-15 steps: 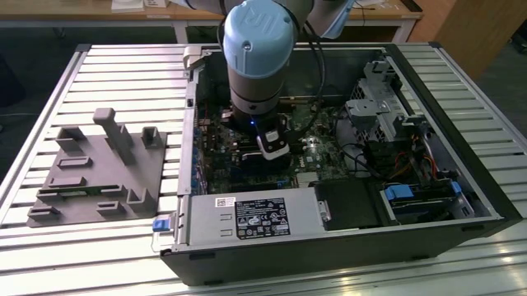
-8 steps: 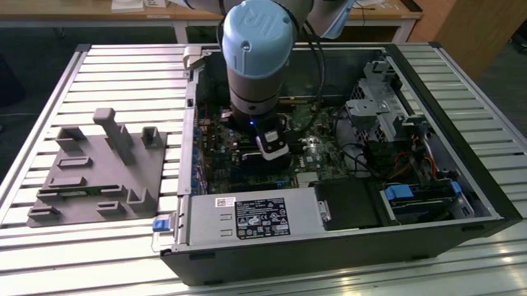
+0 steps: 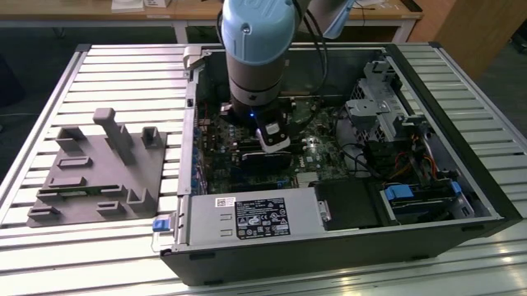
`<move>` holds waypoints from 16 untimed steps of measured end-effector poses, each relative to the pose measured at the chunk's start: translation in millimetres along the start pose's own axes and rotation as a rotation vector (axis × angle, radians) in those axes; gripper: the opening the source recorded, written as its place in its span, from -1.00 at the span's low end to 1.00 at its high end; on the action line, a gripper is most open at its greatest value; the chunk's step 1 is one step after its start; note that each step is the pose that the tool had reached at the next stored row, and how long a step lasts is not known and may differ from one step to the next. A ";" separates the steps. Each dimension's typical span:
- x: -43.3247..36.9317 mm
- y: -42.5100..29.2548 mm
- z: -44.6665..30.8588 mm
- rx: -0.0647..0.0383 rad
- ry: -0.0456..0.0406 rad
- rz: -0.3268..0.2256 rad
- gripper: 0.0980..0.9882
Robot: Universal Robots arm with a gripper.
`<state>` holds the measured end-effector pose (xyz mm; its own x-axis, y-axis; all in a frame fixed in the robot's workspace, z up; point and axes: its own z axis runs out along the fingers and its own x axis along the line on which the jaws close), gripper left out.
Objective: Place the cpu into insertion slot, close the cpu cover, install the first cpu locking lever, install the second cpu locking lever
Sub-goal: 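Install the second cpu locking lever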
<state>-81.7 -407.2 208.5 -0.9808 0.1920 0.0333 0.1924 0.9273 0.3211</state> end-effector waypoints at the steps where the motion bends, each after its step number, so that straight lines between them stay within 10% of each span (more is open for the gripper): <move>1: -0.6 0.5 -0.9 0.004 -0.0013 0.000 -0.98; 5: -7.0 2.2 -2.3 0.029 -0.0078 0.006 -0.98; 16: -30.9 14.8 1.0 0.055 -0.0110 0.006 -0.98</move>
<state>-48.5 -399.1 211.2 -0.9793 0.2009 0.0246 0.2000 0.9424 0.2681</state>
